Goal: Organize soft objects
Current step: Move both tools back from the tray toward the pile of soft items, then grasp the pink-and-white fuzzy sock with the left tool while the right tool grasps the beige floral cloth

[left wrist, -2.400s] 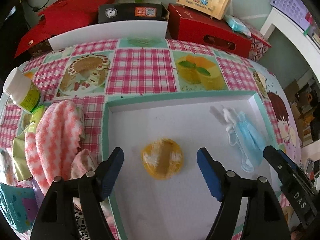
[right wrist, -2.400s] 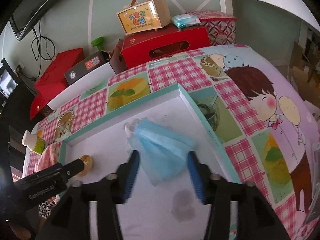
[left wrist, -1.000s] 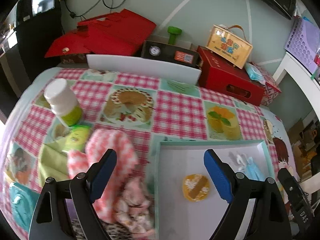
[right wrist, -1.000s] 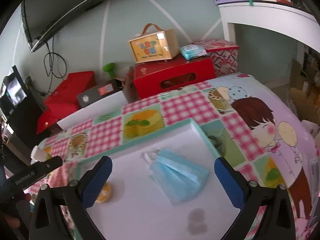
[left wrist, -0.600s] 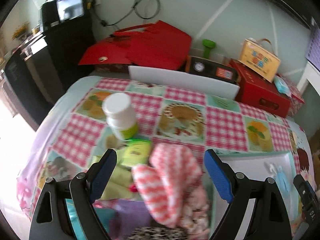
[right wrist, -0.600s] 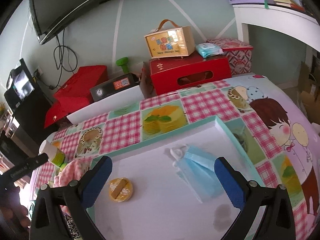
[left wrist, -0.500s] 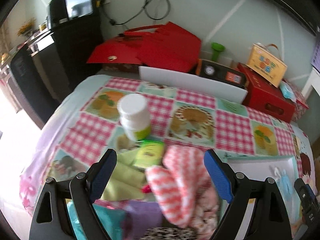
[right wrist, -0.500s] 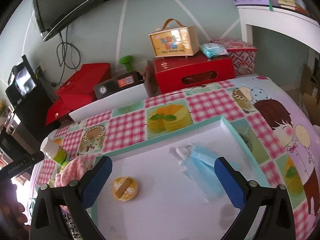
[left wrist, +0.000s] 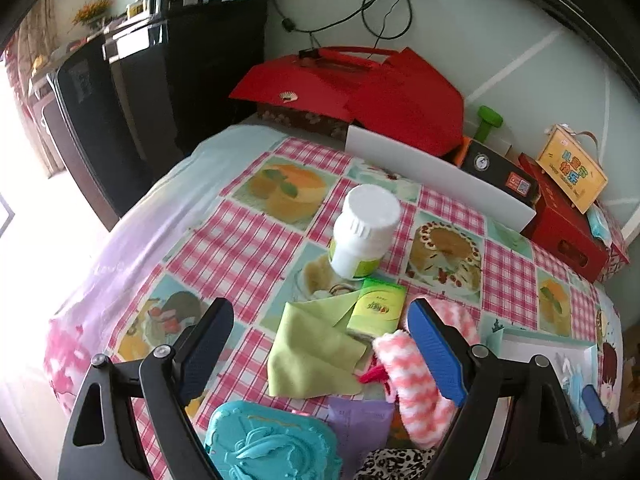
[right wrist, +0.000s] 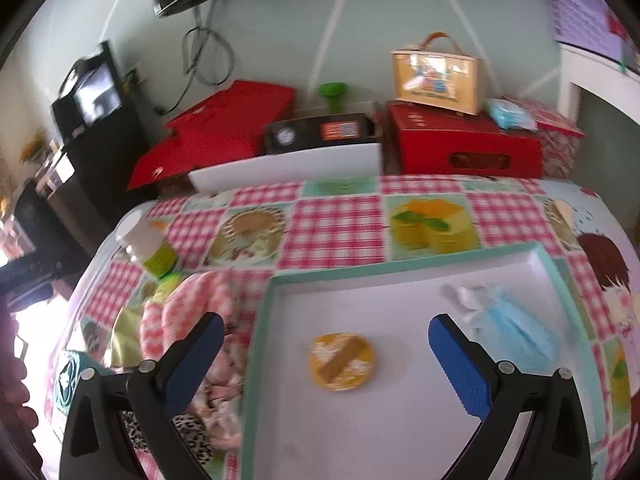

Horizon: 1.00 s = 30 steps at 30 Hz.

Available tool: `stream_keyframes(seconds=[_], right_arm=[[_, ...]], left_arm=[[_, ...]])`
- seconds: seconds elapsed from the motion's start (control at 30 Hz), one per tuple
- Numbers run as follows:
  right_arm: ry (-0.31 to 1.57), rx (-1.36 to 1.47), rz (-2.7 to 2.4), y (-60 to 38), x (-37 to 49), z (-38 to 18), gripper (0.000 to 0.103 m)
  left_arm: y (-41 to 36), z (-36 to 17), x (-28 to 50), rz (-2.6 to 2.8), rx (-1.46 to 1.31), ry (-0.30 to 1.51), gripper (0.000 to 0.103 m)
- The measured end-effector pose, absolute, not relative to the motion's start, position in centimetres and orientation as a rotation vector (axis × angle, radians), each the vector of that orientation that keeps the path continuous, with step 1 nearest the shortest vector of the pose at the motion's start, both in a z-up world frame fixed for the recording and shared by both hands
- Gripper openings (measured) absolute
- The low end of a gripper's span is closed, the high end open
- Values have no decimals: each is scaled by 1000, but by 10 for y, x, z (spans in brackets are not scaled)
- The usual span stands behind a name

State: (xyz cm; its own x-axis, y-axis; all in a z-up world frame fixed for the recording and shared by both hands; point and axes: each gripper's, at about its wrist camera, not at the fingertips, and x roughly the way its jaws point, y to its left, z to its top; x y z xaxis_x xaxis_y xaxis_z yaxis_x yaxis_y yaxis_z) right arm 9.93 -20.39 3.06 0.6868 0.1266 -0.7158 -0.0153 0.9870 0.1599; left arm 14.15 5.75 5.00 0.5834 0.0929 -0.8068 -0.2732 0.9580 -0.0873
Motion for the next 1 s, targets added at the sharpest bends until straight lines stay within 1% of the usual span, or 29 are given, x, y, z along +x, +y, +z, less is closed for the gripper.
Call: stream_keyframes(seconds=[0.33, 0.47, 0.53, 0.57, 0.63, 0.7, 0.73, 0.77, 0.87, 1.0], right_arm=[[860, 70, 191, -158, 103, 12, 103], [893, 70, 222, -153, 105, 4, 93], [909, 74, 231, -153, 106, 0, 91], [913, 75, 237, -153, 106, -1, 87], [918, 84, 246, -154, 106, -1, 83], [918, 90, 249, -154, 106, -1, 82], [918, 93, 253, -155, 106, -1, 80], [919, 97, 262, -155, 105, -1, 75], [930, 107, 289, -155, 106, -2, 65], [940, 103, 321, -151, 106, -4, 57]], left_arm=[[50, 35, 148, 127, -243, 990, 89], [29, 29, 154, 48, -229, 1024, 89], [21, 26, 156, 19, -221, 1034, 89], [16, 25, 157, 6, -215, 1042, 89], [8, 21, 159, -18, -205, 1059, 89], [2, 18, 161, -37, -198, 1071, 89], [-1, 17, 162, -43, -192, 1072, 89], [-5, 16, 163, -48, -181, 1073, 89], [-9, 9, 166, -62, -187, 1099, 89], [-13, -2, 169, -85, -211, 1137, 88]])
